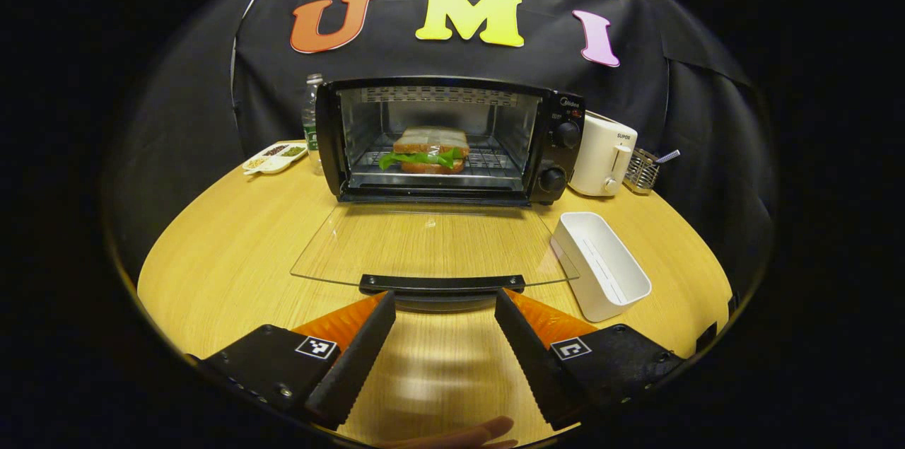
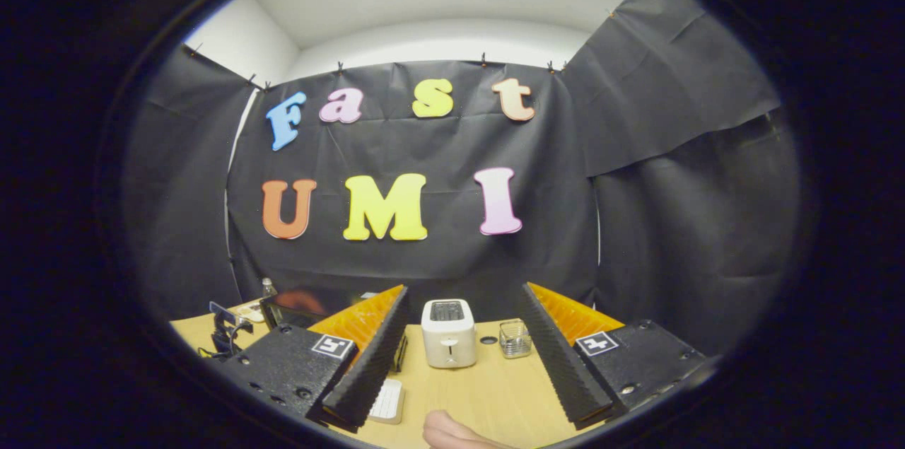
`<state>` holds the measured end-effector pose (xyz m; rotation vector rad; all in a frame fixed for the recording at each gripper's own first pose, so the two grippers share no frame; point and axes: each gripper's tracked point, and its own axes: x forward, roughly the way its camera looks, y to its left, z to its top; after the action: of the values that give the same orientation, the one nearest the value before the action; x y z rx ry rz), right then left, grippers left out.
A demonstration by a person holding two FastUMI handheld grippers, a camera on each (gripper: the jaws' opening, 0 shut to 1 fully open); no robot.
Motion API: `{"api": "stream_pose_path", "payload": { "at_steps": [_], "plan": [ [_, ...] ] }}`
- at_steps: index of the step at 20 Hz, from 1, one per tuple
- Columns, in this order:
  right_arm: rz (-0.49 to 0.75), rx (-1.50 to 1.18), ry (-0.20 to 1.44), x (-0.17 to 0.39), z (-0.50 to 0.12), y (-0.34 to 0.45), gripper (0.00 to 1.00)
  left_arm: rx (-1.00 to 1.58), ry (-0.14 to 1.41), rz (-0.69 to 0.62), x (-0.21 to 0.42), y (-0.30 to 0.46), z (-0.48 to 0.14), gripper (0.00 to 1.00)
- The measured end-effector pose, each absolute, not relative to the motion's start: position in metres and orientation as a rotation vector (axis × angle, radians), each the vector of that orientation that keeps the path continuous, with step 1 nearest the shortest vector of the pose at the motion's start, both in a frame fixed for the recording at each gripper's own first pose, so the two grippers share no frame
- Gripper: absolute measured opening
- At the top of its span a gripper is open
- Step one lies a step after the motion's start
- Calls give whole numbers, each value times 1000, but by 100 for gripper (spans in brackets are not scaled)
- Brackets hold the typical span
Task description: Open the electric oven with the left hand, put the food in, and close the electric oven.
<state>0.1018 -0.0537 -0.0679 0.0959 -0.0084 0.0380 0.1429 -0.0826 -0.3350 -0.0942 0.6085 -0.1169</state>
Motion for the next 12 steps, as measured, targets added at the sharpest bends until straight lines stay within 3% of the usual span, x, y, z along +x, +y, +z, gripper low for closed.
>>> {"api": "stream_pose_path", "payload": {
  "at_steps": [12],
  "plan": [
    [30,109,19,126,-94,-66,99,-17,715,-86,154,-86,-358,93]
  ]
}}
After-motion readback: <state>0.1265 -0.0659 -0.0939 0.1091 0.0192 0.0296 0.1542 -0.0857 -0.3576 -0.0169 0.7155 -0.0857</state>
